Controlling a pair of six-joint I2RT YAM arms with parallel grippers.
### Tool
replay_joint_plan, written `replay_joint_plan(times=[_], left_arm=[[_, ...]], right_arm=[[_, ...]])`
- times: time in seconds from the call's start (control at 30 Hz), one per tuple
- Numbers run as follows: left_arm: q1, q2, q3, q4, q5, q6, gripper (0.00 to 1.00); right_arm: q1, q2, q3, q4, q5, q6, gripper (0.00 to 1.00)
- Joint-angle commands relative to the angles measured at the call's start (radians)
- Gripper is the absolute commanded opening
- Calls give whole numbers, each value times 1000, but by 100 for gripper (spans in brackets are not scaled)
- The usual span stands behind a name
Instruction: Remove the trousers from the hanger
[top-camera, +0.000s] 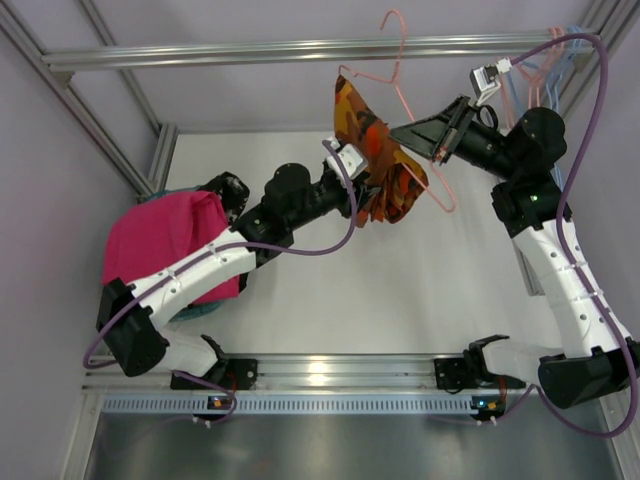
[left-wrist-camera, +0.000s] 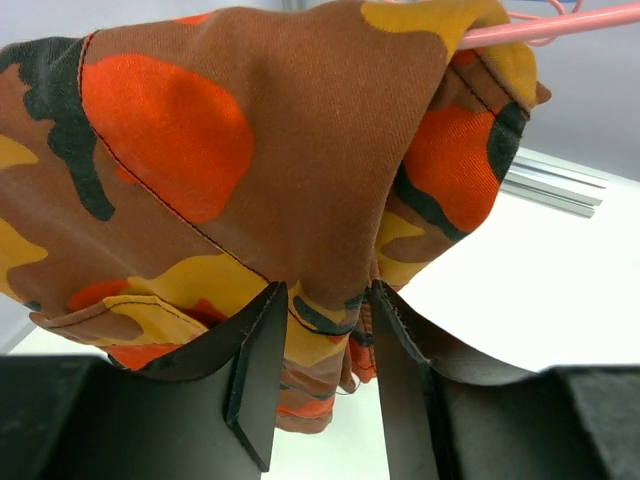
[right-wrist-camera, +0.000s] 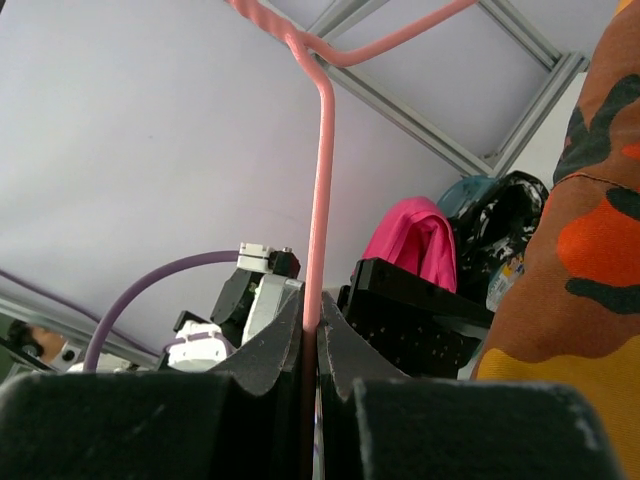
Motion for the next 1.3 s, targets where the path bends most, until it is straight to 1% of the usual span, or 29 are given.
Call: replay_joint_plan(times=[0.0,0.13,0.2,0.3,0.6,0.87,0.9,1.0,1.13,1.27], left_arm=[[-3,10,25,16,-41,-3,45],[-4,-31,-7,56,110,-52,57],[-13,-44,-18,67,123,-64,61],[-20,-44,-18,67,83,-56,62],[-29,36,56,68,-115,-27,63],[-50,90,91,68,-156,-15,65],[-50,97,97,68,-202,-13,65],[-50,110,108,70,-236,-1,65],[-49,122,108,84,-309,5,63],[-47,103,91,113,-348,25,58]], right_arm=[[9,-45,92,242,26,-32,0],[9,-52,84,210,52,-52,0],[10,-58,77,197,75,-55,0],[10,-60,70,193,87,-50,0],[9,-63,81,191,92,-40,0],[10,-72,67,187,101,-35,0],[9,-74,66,188,99,-35,0],[10,-80,60,185,104,-40,0],[10,-86,55,184,104,-41,0],[9,-94,57,174,102,-58,0]])
